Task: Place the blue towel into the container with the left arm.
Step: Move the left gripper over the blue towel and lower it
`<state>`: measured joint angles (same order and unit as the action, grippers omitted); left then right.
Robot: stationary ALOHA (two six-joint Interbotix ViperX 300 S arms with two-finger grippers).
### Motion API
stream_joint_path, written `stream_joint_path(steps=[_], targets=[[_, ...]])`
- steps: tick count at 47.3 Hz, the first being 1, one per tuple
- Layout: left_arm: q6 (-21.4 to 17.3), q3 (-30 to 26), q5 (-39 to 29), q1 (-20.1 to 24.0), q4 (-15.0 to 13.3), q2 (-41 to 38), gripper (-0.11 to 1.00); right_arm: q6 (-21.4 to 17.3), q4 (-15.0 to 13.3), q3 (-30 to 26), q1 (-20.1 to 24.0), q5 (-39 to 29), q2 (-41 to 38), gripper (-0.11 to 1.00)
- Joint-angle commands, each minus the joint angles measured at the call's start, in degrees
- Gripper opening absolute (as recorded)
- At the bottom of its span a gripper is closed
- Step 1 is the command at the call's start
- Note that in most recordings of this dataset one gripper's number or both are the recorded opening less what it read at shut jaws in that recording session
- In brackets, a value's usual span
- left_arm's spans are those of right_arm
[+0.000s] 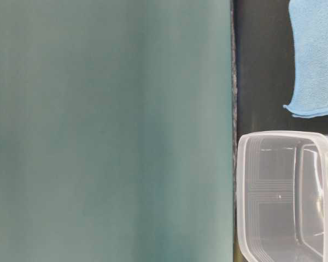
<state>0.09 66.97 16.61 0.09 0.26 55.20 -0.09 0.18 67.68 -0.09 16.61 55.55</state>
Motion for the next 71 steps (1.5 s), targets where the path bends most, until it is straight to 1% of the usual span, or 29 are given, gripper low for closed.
stream_joint_path(steps=[1, 2, 5, 11, 17, 21, 24, 28, 31, 36, 38, 42, 45, 47, 51, 55, 57, 59, 68, 71], targets=[[1.23, -3.60, -3.08, 1.23, 2.20, -2.02, 0.06, -0.26, 0.09, -0.62, -0.97, 0.53, -0.53, 0.01], [1.41, -4.31, -4.31, 1.32, 2.20, -2.37, 0.06, -0.35, 0.53, -0.53, -1.67, 0.44, -0.35, 0.01], [1.85, -6.59, -8.35, 1.67, 2.20, -3.69, 0.00, -0.62, 0.97, -0.53, -2.72, 0.18, 0.18, 0.01], [1.93, -12.39, -18.11, 1.58, 2.20, -6.94, 0.00, -1.14, 1.14, -0.53, -4.22, -0.18, 1.23, 0.01], [1.93, -18.11, -25.49, 1.49, 2.29, -11.07, 0.00, -2.37, 1.41, 0.18, -5.98, -1.76, 1.67, 0.01], [1.93, -21.53, -28.39, 1.41, 2.20, -14.15, 0.00, -4.31, 1.58, 0.70, -7.38, -5.54, 1.85, 0.01], [1.67, -23.99, -30.06, 1.41, 2.20, -16.61, 0.00, -6.24, 1.58, 0.97, -8.61, -9.93, 1.93, 0.01], [1.14, -27.33, -32.17, 1.41, 2.20, -20.21, 0.00, -8.00, 1.58, 0.79, -9.14, -13.89, 2.11, 0.01], [1.05, -29.44, -33.49, 1.41, 2.20, -22.76, 0.00, -8.70, 1.49, 0.79, -9.05, -15.29, 2.90, 0.01], [1.05, -33.31, -35.77, 0.97, 2.29, -27.42, 0.00, -8.53, 1.41, 0.88, -9.05, -15.38, 4.83, 0.01], [0.97, -34.80, -36.74, 0.88, 2.20, -29.18, 0.00, -8.44, 1.32, 0.88, -9.14, -15.38, 5.63, 0.03], [0.97, -38.32, -39.29, 0.97, 2.20, -33.13, 0.00, -8.44, 1.32, 0.88, -9.23, -15.82, 7.29, 0.12], [0.88, -41.84, -42.80, 1.05, 2.29, -36.65, 0.00, -8.53, 1.32, 0.97, -9.23, -16.17, 8.00, 0.23], [0.97, -44.03, -45.09, 1.05, 2.29, -38.67, 0.00, -8.70, 1.23, 1.23, -9.32, -16.26, 8.53, 0.31], [0.88, -49.04, -50.27, 1.23, 2.29, -43.51, 0.00, -8.61, 1.32, 1.23, -9.32, -16.08, 9.23, 0.52], [0.88, -53.09, -53.53, 1.41, 2.29, -47.64, 0.02, -8.53, 1.23, 1.05, -9.23, -15.56, 9.67, 0.67], [0.88, -55.46, -55.11, 1.41, 2.29, -50.19, 0.05, -8.53, 1.32, 1.05, -9.32, -15.47, 9.76, 0.72], [0.88, -57.39, -56.16, 1.41, 2.29, -52.21, 0.12, -8.53, 1.32, 0.97, -9.23, -15.38, 9.93, 0.74], [0.79, -65.48, -58.45, 1.32, 2.29, -61.79, 0.68, -8.44, 1.32, 0.88, -9.23, -14.77, 10.46, 0.73], [0.70, -67.68, -58.45, 1.41, 2.29, -64.78, 0.83, -8.26, 1.23, 0.79, -9.14, -14.24, 10.55, 0.73]])
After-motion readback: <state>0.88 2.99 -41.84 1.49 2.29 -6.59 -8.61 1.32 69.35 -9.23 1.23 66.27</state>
